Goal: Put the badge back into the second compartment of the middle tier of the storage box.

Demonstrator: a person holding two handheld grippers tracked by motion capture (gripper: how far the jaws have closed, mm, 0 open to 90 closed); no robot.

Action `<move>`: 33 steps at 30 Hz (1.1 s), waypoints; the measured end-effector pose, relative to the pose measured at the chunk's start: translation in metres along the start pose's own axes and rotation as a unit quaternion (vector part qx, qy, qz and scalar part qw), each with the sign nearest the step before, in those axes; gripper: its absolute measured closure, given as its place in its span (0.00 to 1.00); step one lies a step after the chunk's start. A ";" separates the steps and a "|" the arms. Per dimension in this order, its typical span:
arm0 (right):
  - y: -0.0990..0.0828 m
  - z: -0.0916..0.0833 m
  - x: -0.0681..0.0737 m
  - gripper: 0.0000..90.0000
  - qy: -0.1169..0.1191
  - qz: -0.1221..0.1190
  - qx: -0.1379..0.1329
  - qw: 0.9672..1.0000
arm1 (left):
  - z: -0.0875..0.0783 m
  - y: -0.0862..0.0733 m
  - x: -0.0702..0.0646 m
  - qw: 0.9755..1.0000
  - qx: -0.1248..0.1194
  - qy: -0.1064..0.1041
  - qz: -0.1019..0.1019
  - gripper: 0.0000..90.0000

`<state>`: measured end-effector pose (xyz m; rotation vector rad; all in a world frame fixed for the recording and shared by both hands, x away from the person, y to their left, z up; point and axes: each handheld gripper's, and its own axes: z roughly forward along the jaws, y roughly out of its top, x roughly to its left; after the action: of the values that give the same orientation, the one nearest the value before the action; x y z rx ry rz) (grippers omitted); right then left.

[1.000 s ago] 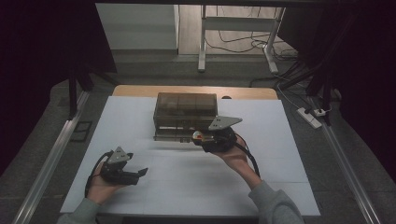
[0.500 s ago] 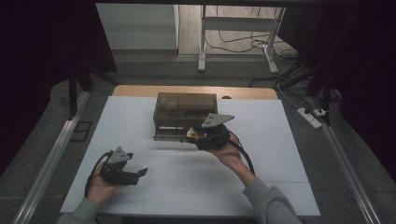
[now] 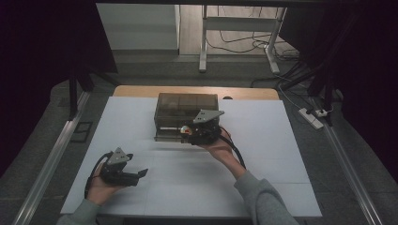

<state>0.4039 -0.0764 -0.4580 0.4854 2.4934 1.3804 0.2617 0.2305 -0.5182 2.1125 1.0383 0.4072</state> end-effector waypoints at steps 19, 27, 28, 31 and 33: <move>-0.001 0.017 -0.008 0.42 -0.040 -0.018 0.014 0.999 | 0.000 -0.001 0.001 1.000 0.000 0.002 -0.003 0.18; 0.000 0.009 -0.010 0.40 -0.037 -0.008 0.002 0.999 | 0.000 -0.002 0.001 1.000 0.001 0.003 -0.003 0.18; 0.000 0.009 -0.010 0.40 -0.037 -0.008 0.002 0.999 | 0.000 -0.002 0.001 1.000 0.001 0.003 -0.003 0.18; 0.000 0.006 -0.011 0.39 -0.034 -0.003 0.000 0.999 | 0.000 -0.002 0.001 1.000 0.001 0.002 -0.003 0.18; 0.000 0.005 -0.011 0.39 -0.034 -0.002 -0.001 0.999 | 0.000 -0.002 0.001 1.000 0.001 0.002 -0.003 0.18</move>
<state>0.4160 -0.0769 -0.4598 0.5170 2.4372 1.3424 0.2612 0.2327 -0.5195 2.1102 1.0474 0.4083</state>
